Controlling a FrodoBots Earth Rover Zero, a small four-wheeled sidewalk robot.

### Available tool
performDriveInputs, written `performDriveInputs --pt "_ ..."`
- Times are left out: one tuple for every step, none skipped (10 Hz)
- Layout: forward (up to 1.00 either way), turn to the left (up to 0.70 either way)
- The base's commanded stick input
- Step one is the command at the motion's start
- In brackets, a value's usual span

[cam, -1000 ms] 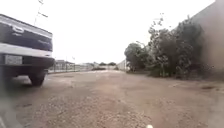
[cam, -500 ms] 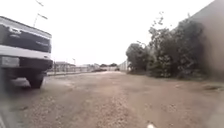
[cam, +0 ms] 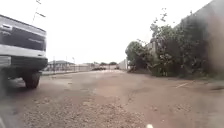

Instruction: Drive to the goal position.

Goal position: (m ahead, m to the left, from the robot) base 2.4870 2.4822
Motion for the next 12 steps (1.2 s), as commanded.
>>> performDriveInputs --pt "0.3 0.0" --pt "0.3 0.0" --pt "0.3 0.0" --pt "0.3 0.0" --pt "0.3 0.0" --pt "0.3 0.0" --pt "0.3 0.0" --pt "0.3 0.0" --pt "0.3 0.0" --pt "0.3 0.0" --pt "0.3 0.0" --pt "0.3 0.0"
